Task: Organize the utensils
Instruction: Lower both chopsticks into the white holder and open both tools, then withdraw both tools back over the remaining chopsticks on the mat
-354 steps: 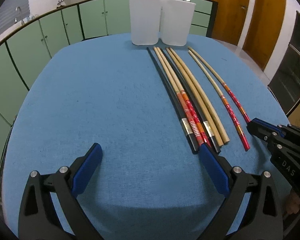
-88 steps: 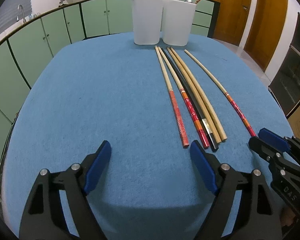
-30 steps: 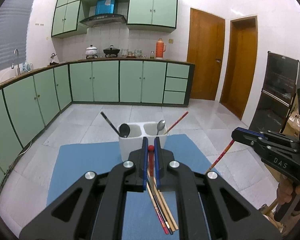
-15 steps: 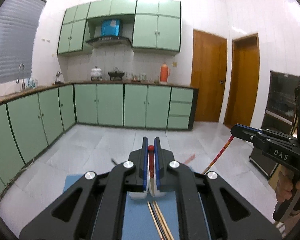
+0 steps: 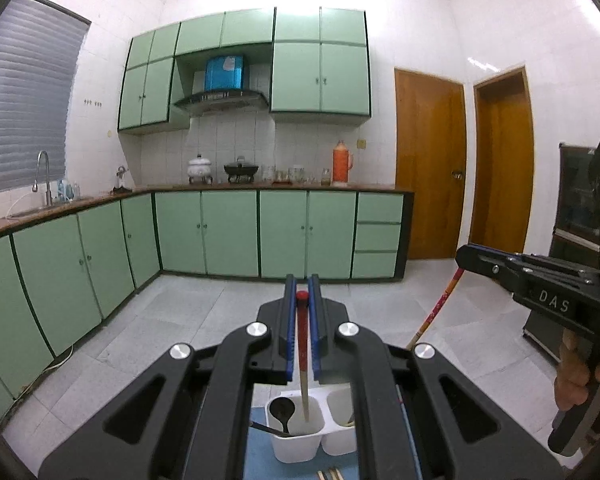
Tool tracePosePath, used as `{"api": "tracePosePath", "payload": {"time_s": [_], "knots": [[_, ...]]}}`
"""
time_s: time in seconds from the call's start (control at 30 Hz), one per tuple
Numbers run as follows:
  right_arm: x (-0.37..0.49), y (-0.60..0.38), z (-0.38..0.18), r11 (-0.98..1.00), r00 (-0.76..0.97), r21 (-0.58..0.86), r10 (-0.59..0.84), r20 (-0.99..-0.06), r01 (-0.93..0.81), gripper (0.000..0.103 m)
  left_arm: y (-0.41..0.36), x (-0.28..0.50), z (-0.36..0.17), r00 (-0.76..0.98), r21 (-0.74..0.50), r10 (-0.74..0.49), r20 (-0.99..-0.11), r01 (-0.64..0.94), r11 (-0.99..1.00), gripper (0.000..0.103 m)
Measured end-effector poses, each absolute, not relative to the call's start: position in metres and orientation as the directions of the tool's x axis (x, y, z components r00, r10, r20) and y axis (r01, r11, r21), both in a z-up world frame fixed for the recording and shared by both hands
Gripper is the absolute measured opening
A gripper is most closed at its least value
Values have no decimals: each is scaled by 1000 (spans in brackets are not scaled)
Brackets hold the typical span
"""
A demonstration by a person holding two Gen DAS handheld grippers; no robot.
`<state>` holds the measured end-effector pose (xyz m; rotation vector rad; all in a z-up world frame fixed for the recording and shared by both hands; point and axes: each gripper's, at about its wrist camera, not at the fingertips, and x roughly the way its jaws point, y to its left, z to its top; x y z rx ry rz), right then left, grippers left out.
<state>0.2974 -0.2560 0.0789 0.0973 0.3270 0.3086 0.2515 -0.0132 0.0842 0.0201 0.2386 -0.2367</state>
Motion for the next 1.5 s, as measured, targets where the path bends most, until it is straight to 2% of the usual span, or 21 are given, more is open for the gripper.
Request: {"api": "tracePosePath", "payload": {"time_s": [0.5,0.67,0.73,0.83,0.87,0.9,0.93,1.0,1.03,1.13,1.2,1.27,1.5], "knots": [[327,-246,13,945,847,167,327,-419,-282,6,-11,310,11,893,-17,-227,-389,239,971,5],[327,-246,1,941,827,185,339,-450,-285,7,-5,310,-2,874,-26,-230,-429,242,970,10],[325,-249,-1,943,829,188,332,-450,-276,13,-2,307,-1,875,-31,-230,-425,240,970,30],[313,-256,2,947,846,197,315,-429,-253,29,4,297,5,885,-40,-237,-401,241,970,46],[310,-258,5,950,855,198,306,-418,-243,40,5,293,7,888,-40,-239,-394,243,969,49],[303,-260,7,953,866,193,293,-405,-232,46,6,289,9,891,-42,-240,-385,243,969,54],[299,-263,8,955,873,189,286,-396,-227,48,8,283,11,895,-44,-242,-374,244,969,58],[282,-267,12,962,891,177,263,-371,-210,61,13,268,17,904,-52,-245,-350,243,969,66],[275,-268,13,964,899,175,253,-358,-202,64,13,261,18,907,-55,-245,-341,241,969,73],[245,-270,13,970,921,163,227,-316,-183,77,18,235,20,919,-73,-244,-311,233,970,83],[223,-269,9,975,933,147,206,-295,-168,88,21,215,18,925,-73,-238,-295,227,971,88],[203,-267,3,978,939,134,192,-285,-160,95,22,197,13,930,-64,-228,-290,219,974,90],[148,-265,-34,977,923,166,185,-338,-135,97,31,146,-15,926,-43,-191,-325,187,981,95]]}}
